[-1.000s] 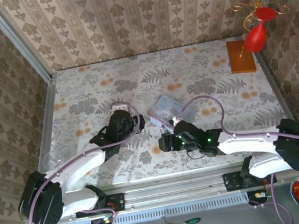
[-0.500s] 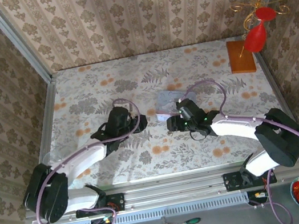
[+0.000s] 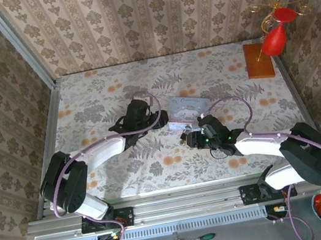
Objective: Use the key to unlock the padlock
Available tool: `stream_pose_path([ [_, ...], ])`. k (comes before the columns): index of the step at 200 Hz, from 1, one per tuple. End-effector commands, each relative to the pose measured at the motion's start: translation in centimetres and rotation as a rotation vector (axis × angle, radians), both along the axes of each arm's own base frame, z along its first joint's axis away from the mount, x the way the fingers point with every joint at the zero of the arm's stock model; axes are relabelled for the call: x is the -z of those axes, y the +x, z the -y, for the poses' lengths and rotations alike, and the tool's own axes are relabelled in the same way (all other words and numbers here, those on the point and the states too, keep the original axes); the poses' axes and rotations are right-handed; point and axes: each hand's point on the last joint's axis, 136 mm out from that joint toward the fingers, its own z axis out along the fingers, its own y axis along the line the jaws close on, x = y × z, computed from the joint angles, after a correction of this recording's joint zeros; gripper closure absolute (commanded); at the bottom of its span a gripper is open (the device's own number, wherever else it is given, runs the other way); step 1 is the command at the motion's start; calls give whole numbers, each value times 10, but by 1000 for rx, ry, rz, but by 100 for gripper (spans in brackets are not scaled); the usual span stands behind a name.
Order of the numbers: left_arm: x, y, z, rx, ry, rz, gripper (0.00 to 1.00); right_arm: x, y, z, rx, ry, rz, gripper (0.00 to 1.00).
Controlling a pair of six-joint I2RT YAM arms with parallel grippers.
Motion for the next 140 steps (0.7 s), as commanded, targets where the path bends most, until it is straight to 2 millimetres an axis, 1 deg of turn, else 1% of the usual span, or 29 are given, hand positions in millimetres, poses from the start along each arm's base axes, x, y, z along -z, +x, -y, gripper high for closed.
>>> stream_pose_path([
  [1, -3, 8, 13, 35, -1, 10, 38, -2, 11, -11, 18, 56, 23, 55],
  [17, 2, 14, 16, 30, 39, 13, 38, 1, 15, -17, 9, 61, 6, 55],
  [32, 7, 18, 15, 11, 96, 27, 39, 7, 17, -20, 13, 56, -21, 56],
  [57, 18, 22, 14, -7, 109, -4, 39, 18, 20, -21, 34, 52, -47, 59],
  [76, 27, 19, 14, -8, 138, -22, 39, 20, 23, -25, 28, 49, -54, 60],
  [91, 32, 17, 7, -36, 185, -14, 39, 22, 24, -25, 27, 45, -57, 63],
  [114, 38, 12, -4, -67, 193, -11, 40, 23, 25, -23, 39, 41, -58, 69],
  [140, 46, 6, -6, -64, 197, -28, 41, 22, 27, -21, 50, 43, -57, 75],
])
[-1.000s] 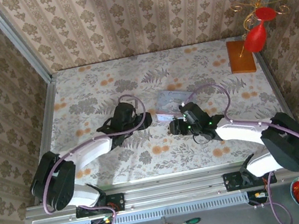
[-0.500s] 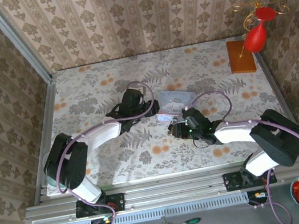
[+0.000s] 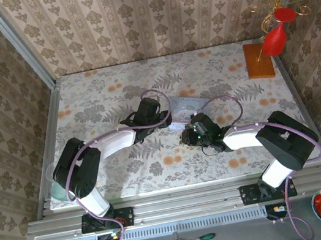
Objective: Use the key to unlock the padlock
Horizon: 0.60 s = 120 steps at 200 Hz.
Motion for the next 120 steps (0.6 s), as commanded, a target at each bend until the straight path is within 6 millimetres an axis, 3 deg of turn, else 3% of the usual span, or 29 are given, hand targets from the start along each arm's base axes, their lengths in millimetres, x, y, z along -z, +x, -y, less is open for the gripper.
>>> stream_pose_path([
  [1, 10, -8, -12, -24, 43, -15, 41, 4, 2, 1, 25, 4, -27, 75],
  [71, 15, -17, -11, -40, 31, -12, 42, 0, 8, 9, 106, 88, -21, 85],
  [120, 11, -20, -9, -74, 8, -6, 42, 4, 12, 3, 97, 102, -17, 70],
])
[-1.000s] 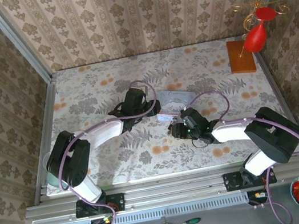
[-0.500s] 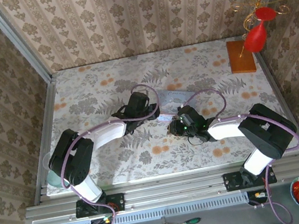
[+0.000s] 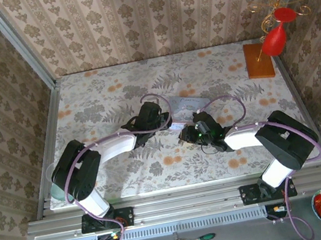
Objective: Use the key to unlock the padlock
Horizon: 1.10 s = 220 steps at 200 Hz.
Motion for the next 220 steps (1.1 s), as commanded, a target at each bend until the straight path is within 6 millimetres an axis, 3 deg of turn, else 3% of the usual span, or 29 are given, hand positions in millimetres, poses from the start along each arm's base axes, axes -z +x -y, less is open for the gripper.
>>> stream_pose_path([
  [1, 11, -12, -11, -29, 35, -40, 42, 12, 1, 3, 29, -3, -24, 70],
  [62, 13, -15, -10, -35, 34, -45, 42, 20, 1, -1, 29, -13, -28, 69],
  [92, 13, -14, -10, -42, 35, -46, 42, 25, -1, 1, 40, -43, -37, 62],
  [145, 16, -15, -9, -45, 50, -59, 42, 33, -5, -5, 20, -99, -50, 59],
  [167, 18, -16, -11, -49, 63, -63, 43, 35, -5, 9, 45, -140, -60, 65],
  [192, 18, -19, -14, -55, 66, -66, 43, 23, -1, 29, 59, -135, -29, 65],
  [220, 20, -30, 3, -20, 56, -87, 43, 10, 5, 46, 29, -163, -8, 63],
])
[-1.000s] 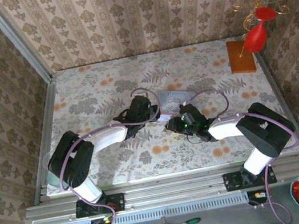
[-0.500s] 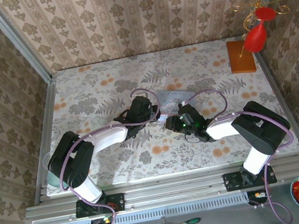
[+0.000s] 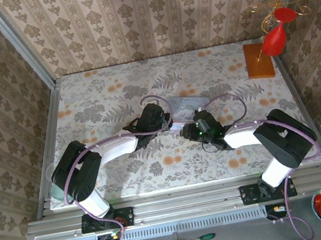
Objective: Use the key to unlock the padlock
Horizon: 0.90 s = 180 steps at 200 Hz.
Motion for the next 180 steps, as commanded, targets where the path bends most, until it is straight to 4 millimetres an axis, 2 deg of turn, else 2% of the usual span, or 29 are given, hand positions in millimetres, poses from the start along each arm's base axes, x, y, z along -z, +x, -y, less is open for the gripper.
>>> stream_pose_path([
  [1, 20, -25, 2, 29, 63, -84, 43, 6, -7, 27, -12, -82, -38, 62],
  [22, 21, -35, 15, 56, 63, -91, 43, 1, -4, 42, 6, -42, -39, 63],
  [45, 20, -41, 21, 63, 64, -93, 43, -7, -6, 46, 3, 8, -23, 59],
  [75, 16, -41, 24, 62, 64, -82, 43, -9, -16, 49, 18, 44, -19, 48],
  [85, 15, -41, 26, 65, 62, -81, 43, -2, -22, 52, 40, 47, -36, 47],
  [89, 14, -41, 28, 67, 61, -81, 43, -10, -21, 52, 47, 61, -12, 47],
  [107, 13, -40, 32, 72, 59, -76, 43, -6, -27, 56, 77, 41, -17, 47],
  [160, 16, -43, 46, 99, 61, -82, 43, -9, -27, 40, 87, 57, -24, 48],
  [180, 18, -44, 44, 95, 59, -84, 43, -6, -23, 45, 118, 28, -32, 48],
])
